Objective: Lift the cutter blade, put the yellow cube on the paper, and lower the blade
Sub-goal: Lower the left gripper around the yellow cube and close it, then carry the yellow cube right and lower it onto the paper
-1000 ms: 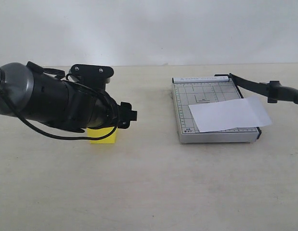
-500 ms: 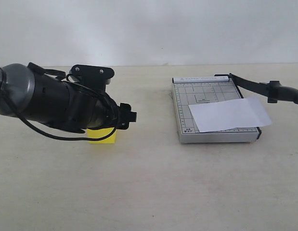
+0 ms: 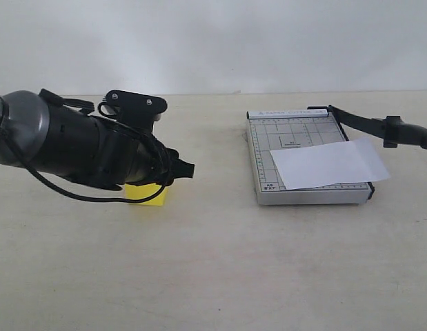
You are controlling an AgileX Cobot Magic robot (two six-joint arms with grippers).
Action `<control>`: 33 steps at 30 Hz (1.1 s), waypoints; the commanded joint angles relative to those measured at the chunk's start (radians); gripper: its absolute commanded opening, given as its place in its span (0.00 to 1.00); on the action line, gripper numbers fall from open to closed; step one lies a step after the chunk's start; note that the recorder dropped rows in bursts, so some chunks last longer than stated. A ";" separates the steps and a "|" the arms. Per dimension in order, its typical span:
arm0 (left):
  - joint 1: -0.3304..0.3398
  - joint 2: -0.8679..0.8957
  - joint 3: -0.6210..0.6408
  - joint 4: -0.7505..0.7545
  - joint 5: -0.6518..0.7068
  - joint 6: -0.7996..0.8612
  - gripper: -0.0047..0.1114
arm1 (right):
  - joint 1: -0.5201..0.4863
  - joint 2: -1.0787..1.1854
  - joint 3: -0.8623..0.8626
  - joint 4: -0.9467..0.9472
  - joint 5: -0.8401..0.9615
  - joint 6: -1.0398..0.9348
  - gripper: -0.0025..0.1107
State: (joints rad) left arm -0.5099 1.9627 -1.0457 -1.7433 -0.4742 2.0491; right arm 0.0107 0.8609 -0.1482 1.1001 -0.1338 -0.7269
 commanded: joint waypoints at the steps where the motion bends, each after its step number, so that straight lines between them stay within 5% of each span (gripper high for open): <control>1: 0.000 -0.008 -0.006 -0.001 0.004 0.038 0.08 | -0.001 -0.001 0.005 -0.007 -0.005 -0.004 0.02; 21: -0.011 -0.124 -0.060 -0.001 0.176 0.074 0.08 | -0.001 -0.001 0.005 -0.007 -0.005 -0.004 0.02; 33: -0.130 -0.087 -0.245 -0.001 0.156 0.173 0.08 | -0.001 -0.001 0.005 -0.007 -0.005 -0.004 0.02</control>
State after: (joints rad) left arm -0.6175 1.8581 -1.2554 -1.7470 -0.3072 2.2112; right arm 0.0107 0.8609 -0.1482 1.1001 -0.1338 -0.7269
